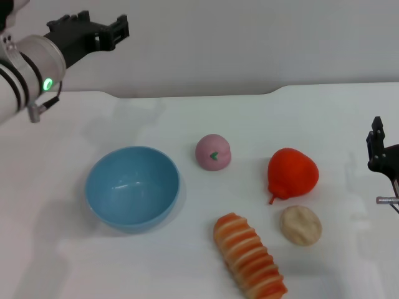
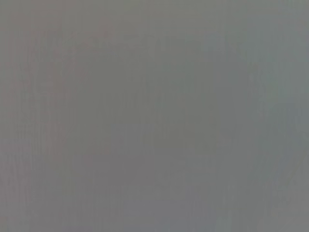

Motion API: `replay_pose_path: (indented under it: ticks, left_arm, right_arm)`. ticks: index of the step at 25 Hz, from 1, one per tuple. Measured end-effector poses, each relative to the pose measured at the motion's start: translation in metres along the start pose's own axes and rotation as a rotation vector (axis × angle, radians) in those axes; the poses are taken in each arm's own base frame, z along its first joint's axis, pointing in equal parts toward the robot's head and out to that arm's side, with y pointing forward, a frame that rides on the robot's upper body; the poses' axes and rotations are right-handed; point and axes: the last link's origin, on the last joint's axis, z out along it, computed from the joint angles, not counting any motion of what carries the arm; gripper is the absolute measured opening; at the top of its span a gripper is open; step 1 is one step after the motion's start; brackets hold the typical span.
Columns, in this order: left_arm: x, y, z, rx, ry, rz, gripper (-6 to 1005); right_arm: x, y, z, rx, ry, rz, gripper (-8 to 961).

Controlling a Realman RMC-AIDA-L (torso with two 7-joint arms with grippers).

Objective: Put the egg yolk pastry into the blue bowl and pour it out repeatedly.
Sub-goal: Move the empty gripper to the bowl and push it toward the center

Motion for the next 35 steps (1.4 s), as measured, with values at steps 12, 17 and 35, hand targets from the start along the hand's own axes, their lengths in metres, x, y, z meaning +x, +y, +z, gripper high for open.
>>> replay_pose_path:
  ticks: [12,17,35]
  left_arm:
    - [0.031,0.001,-0.049,-0.08,-0.328,0.089,691]
    - [0.034,0.012,-0.053,-0.135,-0.473,0.107,686]
    - [-0.016,0.012,0.014,-0.105,-0.759,0.128,668]
  right_arm:
    - [-0.001,-0.006,0.006,0.012,-0.011,-0.021,426]
    - [-0.003,-0.009,0.01,0.015,-0.019,-0.035,426]
    - [-0.002,-0.02,0.013,0.029,-0.024,-0.081,426]
